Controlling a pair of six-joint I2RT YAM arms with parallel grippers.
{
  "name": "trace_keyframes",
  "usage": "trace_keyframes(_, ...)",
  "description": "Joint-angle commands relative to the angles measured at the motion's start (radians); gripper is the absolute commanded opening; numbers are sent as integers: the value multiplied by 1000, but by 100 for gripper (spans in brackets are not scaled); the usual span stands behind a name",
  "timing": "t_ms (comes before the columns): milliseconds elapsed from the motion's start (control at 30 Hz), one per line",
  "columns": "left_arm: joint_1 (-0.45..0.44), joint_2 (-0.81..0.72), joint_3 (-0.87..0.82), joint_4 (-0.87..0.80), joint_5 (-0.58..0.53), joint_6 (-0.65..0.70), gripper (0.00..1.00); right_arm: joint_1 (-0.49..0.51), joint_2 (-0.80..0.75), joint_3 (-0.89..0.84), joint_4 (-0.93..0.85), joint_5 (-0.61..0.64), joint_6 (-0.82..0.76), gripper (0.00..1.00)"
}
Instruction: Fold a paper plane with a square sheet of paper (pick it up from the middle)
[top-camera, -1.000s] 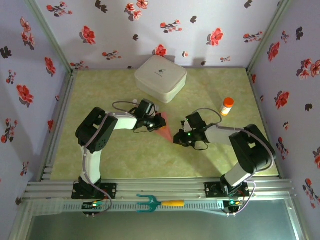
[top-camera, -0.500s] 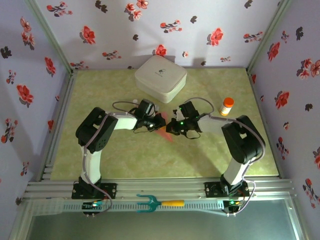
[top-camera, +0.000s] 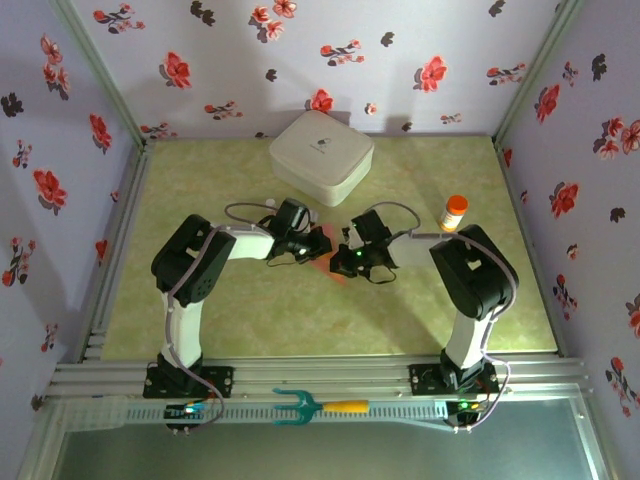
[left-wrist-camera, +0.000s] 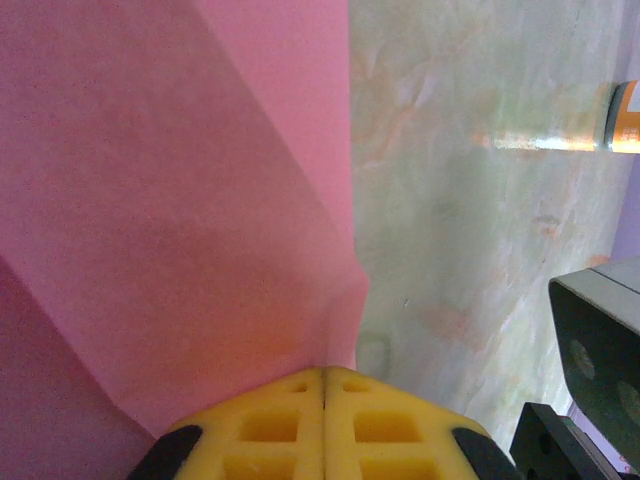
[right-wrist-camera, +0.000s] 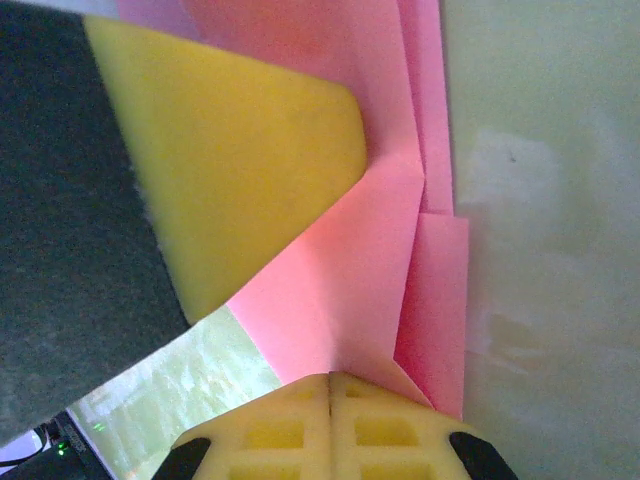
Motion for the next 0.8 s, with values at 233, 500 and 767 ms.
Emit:
trace_keyframes(233,13,27,-28,-46,-19,17,8,-11,-60,-172,27,-5,43,2)
trace_keyframes(500,20,27,-40,-44,-25,11,7,-19,-142,-259,11,-11,20,3)
trace_keyframes(767,22,25,-41,-46,-27,10,7,-19,-221,-325,-22,28,30,3)
